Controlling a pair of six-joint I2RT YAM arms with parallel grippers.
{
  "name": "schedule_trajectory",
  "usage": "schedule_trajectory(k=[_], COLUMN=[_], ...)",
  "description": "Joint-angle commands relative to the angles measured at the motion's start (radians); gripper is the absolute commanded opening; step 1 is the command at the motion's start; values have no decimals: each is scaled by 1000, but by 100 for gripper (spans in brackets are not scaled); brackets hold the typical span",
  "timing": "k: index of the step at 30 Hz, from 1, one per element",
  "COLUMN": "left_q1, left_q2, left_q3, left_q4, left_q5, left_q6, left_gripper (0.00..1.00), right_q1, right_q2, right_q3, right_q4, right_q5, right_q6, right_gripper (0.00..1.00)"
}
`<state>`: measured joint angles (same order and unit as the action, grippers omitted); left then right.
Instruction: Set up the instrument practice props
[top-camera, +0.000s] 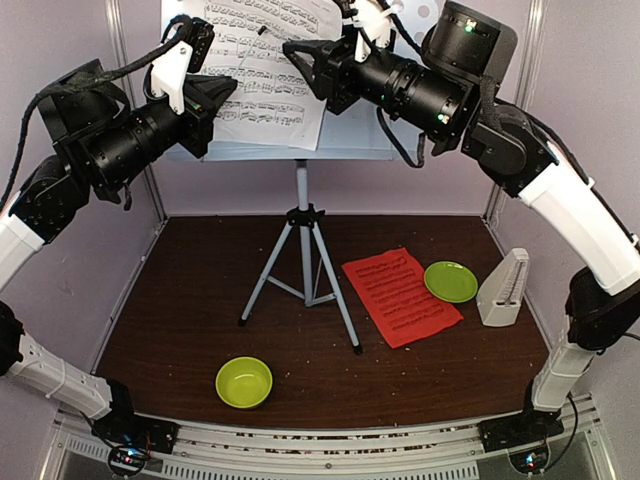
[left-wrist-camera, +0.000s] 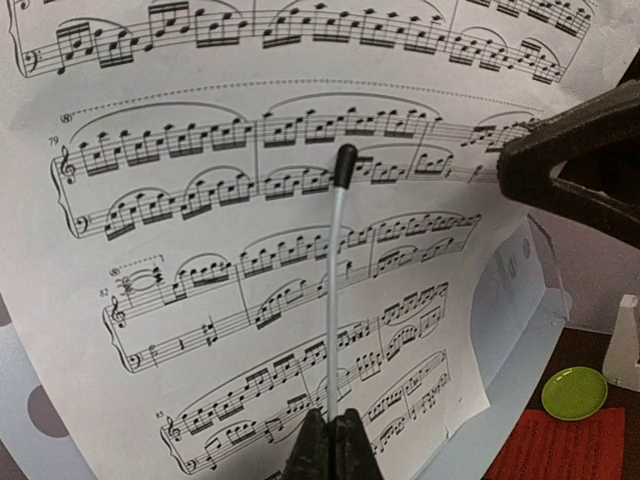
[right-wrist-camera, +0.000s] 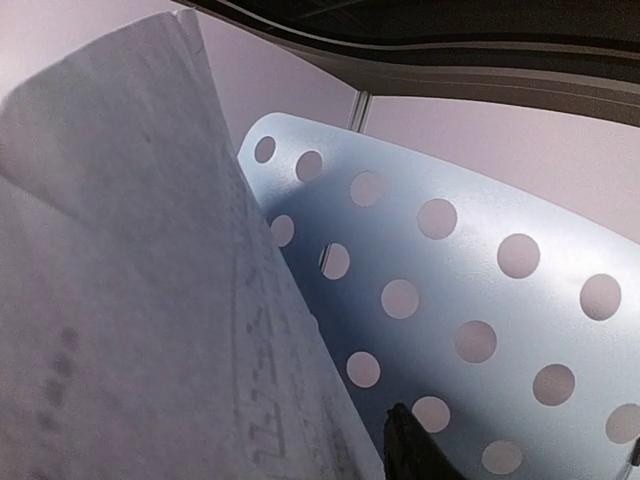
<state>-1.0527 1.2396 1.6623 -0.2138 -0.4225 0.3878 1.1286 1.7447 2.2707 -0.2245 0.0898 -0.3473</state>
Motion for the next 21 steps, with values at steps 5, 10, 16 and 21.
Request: schedule_trajectory(k=[5, 10, 16, 21], left_q1=[3, 3, 3, 3], left_q2=[-23, -27, -32, -33], left_q3=[-1, -6, -6, -4], left_q4=[64, 63, 59, 54], left_q5=[11, 12, 19, 27], left_q6=[20, 20, 20, 19], left_gripper=[0, 0, 0, 0], right_q1=[-33, -35, -33, -33], right_q2=[-103, -117, -84, -65], right_q3=[-106, -133, -93, -85], right_q4=[80, 96, 97, 115], right_q5=[37, 24, -55, -58], right_q6=[59, 76, 92, 93], right_gripper=[42, 29, 2, 0])
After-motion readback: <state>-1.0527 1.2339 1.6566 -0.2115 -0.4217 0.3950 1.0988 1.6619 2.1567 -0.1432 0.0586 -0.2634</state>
